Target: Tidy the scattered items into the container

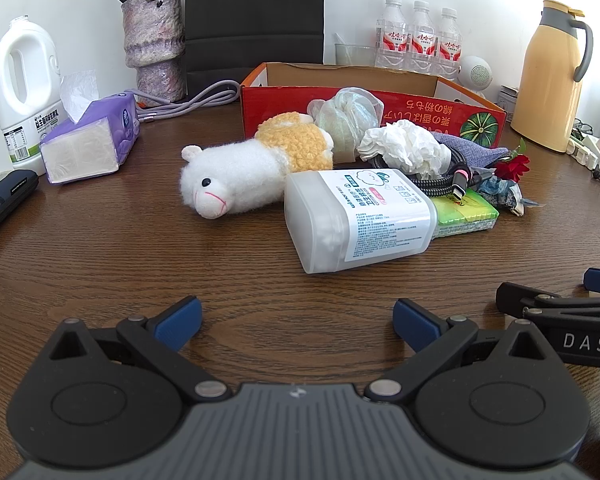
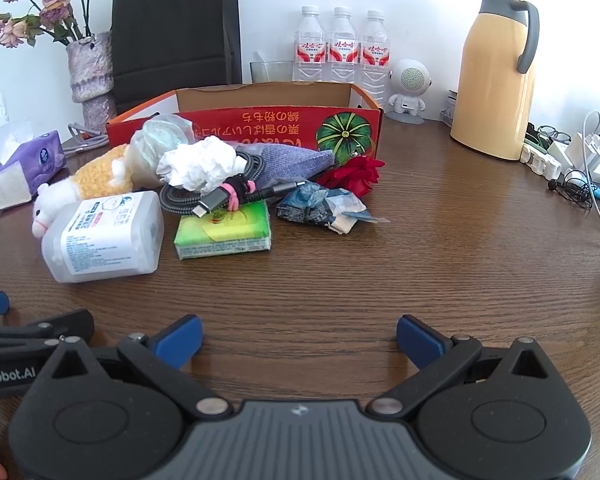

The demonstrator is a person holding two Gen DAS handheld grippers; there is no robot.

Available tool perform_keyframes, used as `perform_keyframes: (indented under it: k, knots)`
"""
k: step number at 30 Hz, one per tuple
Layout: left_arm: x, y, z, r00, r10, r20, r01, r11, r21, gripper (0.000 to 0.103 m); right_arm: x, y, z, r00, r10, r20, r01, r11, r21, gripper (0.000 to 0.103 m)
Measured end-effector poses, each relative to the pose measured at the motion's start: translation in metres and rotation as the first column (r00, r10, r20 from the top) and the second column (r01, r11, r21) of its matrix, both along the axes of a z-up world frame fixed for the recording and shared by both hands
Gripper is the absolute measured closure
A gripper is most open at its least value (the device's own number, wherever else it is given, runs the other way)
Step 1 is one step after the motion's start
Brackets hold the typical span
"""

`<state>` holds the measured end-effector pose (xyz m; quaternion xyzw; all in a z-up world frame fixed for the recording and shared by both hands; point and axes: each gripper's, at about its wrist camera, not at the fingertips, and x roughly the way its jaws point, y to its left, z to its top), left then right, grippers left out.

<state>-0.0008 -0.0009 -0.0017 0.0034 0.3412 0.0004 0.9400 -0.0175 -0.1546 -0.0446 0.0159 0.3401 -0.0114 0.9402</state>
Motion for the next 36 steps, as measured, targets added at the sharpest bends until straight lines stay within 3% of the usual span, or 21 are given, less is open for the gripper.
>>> perform_keyframes:
  k: [36]
  knots:
    - [-0.0004, 0.0003, 0.0019, 1.000, 0.001, -0.002, -0.001, 1.000, 0.003, 0.000, 0.0012, 0.0017, -0.0001, 1.000, -0.009, -0.002, 0.009, 1.000, -0.008, 0.000]
